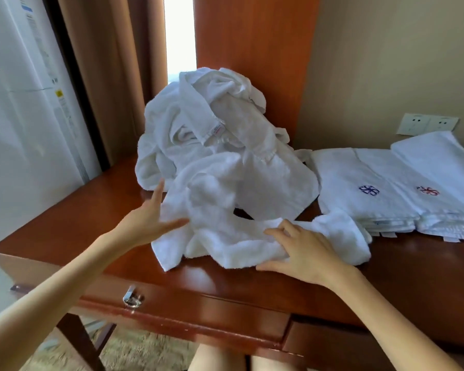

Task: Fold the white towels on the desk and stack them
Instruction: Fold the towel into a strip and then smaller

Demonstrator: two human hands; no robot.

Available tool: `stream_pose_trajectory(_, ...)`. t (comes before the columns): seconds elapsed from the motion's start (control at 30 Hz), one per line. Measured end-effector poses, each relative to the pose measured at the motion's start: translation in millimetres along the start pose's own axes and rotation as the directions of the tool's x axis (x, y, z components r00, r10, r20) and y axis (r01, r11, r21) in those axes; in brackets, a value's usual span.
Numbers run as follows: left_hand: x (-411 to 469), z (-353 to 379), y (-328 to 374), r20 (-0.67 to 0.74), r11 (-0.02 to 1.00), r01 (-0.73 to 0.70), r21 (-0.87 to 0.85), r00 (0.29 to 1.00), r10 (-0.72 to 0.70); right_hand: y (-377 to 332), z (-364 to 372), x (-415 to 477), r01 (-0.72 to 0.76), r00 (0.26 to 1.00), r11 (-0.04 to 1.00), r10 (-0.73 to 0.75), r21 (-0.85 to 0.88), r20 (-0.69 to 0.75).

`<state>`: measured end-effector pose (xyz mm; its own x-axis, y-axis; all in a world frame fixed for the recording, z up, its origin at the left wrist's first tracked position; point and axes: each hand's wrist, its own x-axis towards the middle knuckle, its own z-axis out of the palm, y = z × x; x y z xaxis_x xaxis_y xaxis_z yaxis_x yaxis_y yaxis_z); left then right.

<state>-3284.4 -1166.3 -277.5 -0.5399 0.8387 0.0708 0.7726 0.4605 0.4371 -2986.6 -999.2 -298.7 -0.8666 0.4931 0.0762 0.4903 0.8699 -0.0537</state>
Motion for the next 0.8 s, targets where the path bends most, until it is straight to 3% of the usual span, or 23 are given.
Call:
stream_pose_trajectory(0.1, -3.2, -3.9, -22.7, 0.169, 0.959, 0.219, -0.177, 0.967, -0.19, -4.1, -17.1, 9.8, -0.059, 0.998, 0.988, 0.059, 0.144, 0.005)
stream_pose_trajectory(0.2, 0.4, -1.3, -30.5, 0.21, 0.932, 0.284, -0.225, 0.948, -0.239, -7.4, -19.5, 30.2, -0.014, 1.0, 0.996, 0.016, 0.089, -0.026)
stream_pose_trajectory(0.3, 4.9, 2.3, -30.6, 0.075, 0.947, 0.193, -0.259, 0.981, -0.179, -18.9, -5.6, 46.8, 0.017, 0.998, 0.973, -0.03, 0.23, 0.054)
stream_pose_trajectory(0.43, 10.8, -10.7, -30.2, -0.22, 0.979, 0.043, -0.199, 0.972, -0.087, -14.0, 0.8, 58.0, -0.017, 0.988, 0.918, 0.076, 0.396, -0.134)
stream_pose_trajectory(0.5, 16.6, -27.5, -36.3, -0.362, 0.975, 0.022, -0.22, 0.927, -0.103, 1.7, -12.8, 63.2, -0.059, 0.935, 0.876, 0.218, 0.479, -0.282)
stream_pose_trajectory(0.63, 32.2, -68.5, -48.2, -0.549, 0.917, 0.045, -0.397, 0.788, -0.277, 42.4, -49.9, 70.6, -0.089, 0.715, 0.813, 0.454, 0.575, -0.531)
stream_pose_trajectory(0.7, 41.3, -88.9, -55.1, -0.601, 0.896, 0.093, -0.435, 0.71, -0.366, 61.3, -66.8, 74.1, -0.099, 0.631, 0.801, 0.509, 0.59, -0.585)
stream_pose_trajectory(0.8, 51.4, -117.3, -63.2, -0.607, 0.846, 0.097, -0.524, 0.654, -0.451, 83.2, -87.7, 83.8, -0.171, 0.595, 0.787, 0.562, 0.593, -0.574)
